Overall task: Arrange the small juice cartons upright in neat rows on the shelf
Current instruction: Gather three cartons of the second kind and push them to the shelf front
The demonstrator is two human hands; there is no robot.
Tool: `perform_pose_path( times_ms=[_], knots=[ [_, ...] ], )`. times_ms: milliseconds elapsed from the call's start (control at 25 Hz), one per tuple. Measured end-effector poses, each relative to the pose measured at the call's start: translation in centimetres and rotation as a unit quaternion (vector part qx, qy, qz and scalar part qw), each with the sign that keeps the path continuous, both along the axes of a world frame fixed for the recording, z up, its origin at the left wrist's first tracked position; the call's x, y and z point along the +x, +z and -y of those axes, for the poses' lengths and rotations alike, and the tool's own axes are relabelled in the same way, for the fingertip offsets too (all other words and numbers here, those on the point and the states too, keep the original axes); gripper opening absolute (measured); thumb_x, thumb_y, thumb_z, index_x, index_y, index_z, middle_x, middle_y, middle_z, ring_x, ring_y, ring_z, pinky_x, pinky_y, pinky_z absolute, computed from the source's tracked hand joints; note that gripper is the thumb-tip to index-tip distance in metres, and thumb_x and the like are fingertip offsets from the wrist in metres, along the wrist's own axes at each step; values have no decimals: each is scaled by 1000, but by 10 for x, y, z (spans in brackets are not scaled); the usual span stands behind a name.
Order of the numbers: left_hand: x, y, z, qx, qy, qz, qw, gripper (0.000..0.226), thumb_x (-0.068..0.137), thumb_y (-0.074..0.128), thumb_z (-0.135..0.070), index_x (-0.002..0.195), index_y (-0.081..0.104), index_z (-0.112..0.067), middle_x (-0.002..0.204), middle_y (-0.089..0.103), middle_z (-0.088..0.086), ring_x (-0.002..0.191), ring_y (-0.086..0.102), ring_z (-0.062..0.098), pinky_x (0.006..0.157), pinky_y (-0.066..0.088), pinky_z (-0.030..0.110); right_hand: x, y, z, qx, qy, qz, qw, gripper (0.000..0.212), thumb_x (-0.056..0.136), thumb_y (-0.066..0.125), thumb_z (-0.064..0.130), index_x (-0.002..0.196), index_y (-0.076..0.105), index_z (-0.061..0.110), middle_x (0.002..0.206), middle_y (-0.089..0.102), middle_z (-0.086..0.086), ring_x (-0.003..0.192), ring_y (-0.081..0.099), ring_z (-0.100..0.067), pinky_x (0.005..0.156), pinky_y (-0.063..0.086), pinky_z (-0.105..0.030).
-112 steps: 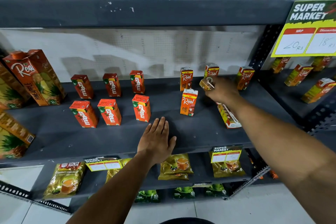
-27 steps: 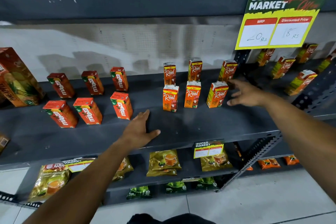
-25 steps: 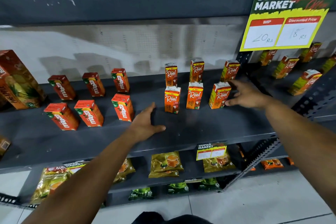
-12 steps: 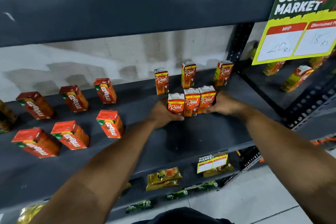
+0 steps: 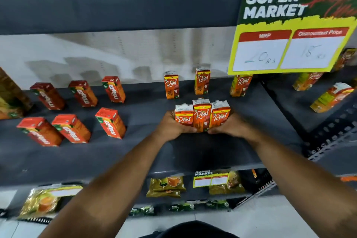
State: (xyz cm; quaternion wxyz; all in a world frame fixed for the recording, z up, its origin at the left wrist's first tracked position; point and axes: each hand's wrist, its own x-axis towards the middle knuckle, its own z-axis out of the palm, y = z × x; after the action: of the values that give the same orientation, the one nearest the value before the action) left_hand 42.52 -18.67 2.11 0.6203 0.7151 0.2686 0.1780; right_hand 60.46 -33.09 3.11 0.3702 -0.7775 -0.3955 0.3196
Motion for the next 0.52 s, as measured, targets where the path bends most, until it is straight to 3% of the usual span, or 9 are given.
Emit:
perform_pose_path(
  times_ms=[120, 280, 440, 520],
  knots=[
    [-1, -5, 36, 0, 4, 5, 1000, 51, 57, 87, 4, 86, 67, -33, 77, 71, -27, 81, 66, -9, 67, 50, 9, 5, -8, 32, 3, 21, 19, 1000, 62, 53, 92, 22, 97, 54, 44, 93, 57, 26, 86, 53, 10, 81, 41, -20],
    [13, -9, 91, -11, 17, 13, 1000, 46, 58, 88, -1, 87, 70, -31, 89, 73, -14, 88, 69, 3, 84, 54, 27, 21, -17, 86, 31, 23, 44, 998, 56, 54, 92, 23, 91, 58, 49, 85, 63, 34, 83, 57, 19, 67, 42, -2],
    [16, -7, 116, -25, 20, 9, 999, 37, 60, 89, -8, 82, 70, -31, 78, 74, -23, 79, 69, -4, 64, 50, 10, 22, -17, 106, 65, 50, 76, 994, 53, 60, 90, 20, 86, 61, 57, 84, 62, 42, 85, 56, 21, 69, 39, 2],
    [15, -2, 118, -32, 33, -4, 999, 39, 60, 89, -8, 85, 66, -28, 75, 72, -26, 75, 67, -7, 59, 49, 7, 23, -16, 106, 70, 61, 79, 993, 50, 59, 90, 19, 83, 61, 52, 83, 63, 36, 84, 56, 21, 69, 40, 2]
  ],
)
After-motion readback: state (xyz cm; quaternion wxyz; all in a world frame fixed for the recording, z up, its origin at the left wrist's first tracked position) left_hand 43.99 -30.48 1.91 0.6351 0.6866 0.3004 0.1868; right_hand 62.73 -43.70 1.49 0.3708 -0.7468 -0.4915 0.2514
